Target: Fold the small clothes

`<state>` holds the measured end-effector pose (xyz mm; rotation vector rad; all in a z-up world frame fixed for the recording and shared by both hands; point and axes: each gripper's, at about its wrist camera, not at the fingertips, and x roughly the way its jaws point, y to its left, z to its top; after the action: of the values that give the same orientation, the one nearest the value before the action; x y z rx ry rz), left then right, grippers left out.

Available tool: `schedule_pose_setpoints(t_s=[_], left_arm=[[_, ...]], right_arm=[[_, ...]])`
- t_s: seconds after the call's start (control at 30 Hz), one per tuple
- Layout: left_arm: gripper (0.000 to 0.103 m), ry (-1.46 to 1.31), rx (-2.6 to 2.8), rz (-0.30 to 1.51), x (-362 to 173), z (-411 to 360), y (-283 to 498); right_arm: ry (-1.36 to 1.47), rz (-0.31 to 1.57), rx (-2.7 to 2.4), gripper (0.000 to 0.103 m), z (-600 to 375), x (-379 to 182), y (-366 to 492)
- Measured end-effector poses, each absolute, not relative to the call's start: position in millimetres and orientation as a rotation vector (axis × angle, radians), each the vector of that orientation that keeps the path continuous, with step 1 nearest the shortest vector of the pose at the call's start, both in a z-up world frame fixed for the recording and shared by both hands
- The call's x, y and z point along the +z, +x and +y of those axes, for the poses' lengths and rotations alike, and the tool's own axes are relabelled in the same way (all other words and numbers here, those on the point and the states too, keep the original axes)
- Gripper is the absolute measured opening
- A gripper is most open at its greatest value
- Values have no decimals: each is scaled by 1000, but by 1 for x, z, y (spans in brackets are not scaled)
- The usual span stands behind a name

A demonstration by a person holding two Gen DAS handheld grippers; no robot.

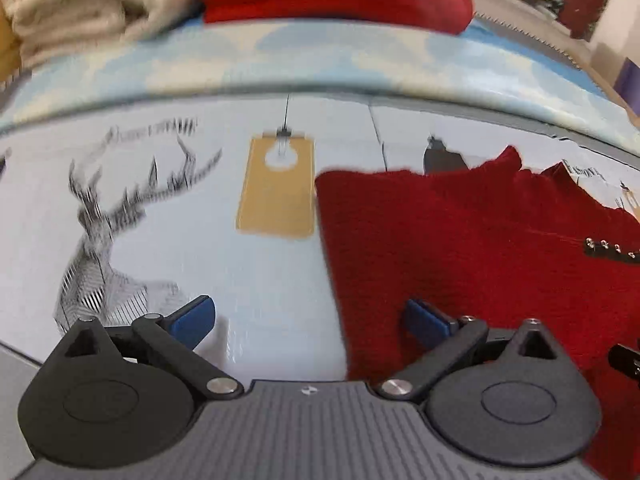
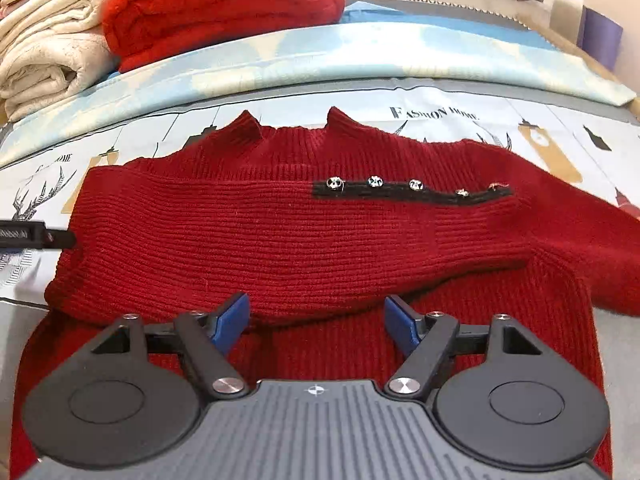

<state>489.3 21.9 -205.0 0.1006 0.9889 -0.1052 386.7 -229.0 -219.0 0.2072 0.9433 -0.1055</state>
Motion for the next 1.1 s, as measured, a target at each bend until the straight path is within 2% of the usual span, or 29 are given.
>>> schedule_pose_setpoints(t_s=[0.07, 0.13, 0.2, 0.33, 0.47, 0.6, 0.67, 0.73, 0.9, 1.1], left_arm=[[103, 183, -65, 1014, -219, 19, 491], [103, 140, -58, 1029, -224, 26, 490], [102, 71, -87, 1064, -210, 29, 490], [102, 81, -132, 974, -178, 26, 473], [103, 132, -180, 1011, -183, 21, 461], [103, 203, -139, 1087, -207, 16, 456], [103, 248, -144, 1109, -221, 10, 455], [103, 293, -138, 1121, -235, 5, 451], [103, 310, -137, 1075, -230, 4, 449], [103, 342, -170, 1023, -213, -3, 445]], right_arm=[[173, 1007, -115, 77, -229, -231, 390], [171, 1070, -102, 78, -232, -245, 393], [189, 1019, -89, 78, -233, -234, 386], [252, 927, -79, 79, -241, -208, 373], [323, 832, -122, 79, -256, -198, 365], [392, 837, -195, 79, -278, -215, 376], [348, 914, -224, 79, -279, -236, 386], [333, 947, -225, 83, -278, -252, 389], [412, 921, -227, 81, -283, -239, 384], [376, 865, -275, 81, -281, -222, 377]])
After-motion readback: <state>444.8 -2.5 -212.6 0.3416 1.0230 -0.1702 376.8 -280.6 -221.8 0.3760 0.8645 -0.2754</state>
